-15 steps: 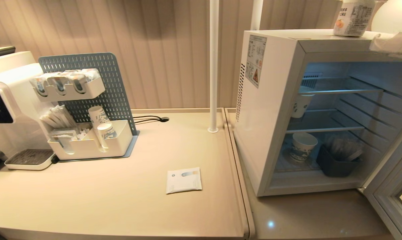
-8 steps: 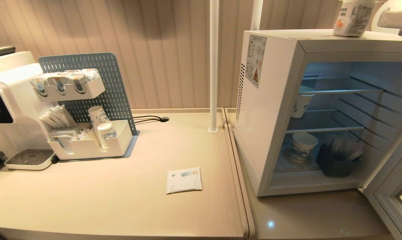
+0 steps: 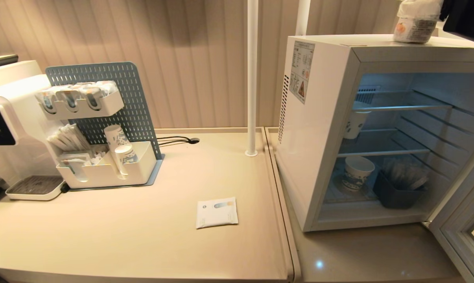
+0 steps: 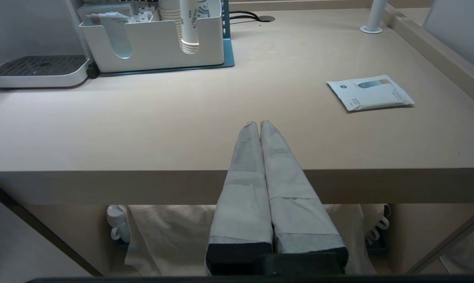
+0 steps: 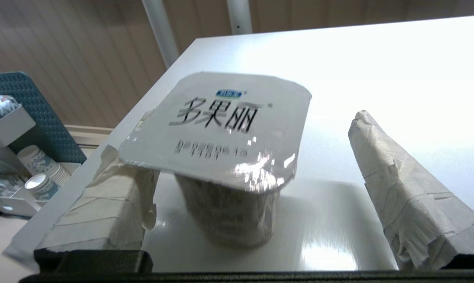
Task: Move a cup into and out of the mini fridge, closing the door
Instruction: Put the yoghurt in the freezer
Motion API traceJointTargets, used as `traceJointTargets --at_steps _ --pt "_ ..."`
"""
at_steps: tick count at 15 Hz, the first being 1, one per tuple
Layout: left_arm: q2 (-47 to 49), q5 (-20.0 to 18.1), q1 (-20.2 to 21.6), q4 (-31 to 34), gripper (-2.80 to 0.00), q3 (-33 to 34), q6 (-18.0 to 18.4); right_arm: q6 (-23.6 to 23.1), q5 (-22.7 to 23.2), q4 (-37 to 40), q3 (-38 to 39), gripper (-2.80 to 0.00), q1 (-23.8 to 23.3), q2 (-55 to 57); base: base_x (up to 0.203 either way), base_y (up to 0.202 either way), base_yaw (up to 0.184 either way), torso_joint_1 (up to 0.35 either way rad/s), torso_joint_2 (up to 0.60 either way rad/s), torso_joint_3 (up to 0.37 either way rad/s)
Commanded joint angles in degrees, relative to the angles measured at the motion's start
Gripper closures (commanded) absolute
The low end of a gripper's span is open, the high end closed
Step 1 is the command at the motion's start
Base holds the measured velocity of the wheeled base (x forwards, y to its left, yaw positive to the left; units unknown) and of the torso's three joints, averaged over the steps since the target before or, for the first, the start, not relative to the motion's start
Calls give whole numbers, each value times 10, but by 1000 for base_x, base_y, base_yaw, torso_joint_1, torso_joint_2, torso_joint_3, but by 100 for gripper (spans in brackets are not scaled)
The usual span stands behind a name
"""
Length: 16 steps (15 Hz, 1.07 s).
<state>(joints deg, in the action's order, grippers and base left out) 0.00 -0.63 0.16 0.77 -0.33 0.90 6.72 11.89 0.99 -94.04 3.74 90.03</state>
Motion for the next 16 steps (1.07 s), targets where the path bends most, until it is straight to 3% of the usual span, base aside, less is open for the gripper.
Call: traceJointTargets --at_steps 1,4,7,8,16 --pt "0 0 0 0 0 0 0 1 -4 2 -46 -280 0 59 0 0 0 0 0 0" --pt "1 0 0 0 0 1 0 0 -14 9 -91 -280 1 98 0 0 0 0 0 0" --pt "1 1 0 0 0 1 0 -1 -14 11 -86 -280 1 101 0 0 0 0 0 0" --pt "0 2 0 -1 0 1 0 -3 -14 11 -82 0 0 100 0 0 0 0 0 0" --pt "1 2 0 -1 0 1 0 1 -12 57 -52 0 5 5 0 0 0 0 0 0"
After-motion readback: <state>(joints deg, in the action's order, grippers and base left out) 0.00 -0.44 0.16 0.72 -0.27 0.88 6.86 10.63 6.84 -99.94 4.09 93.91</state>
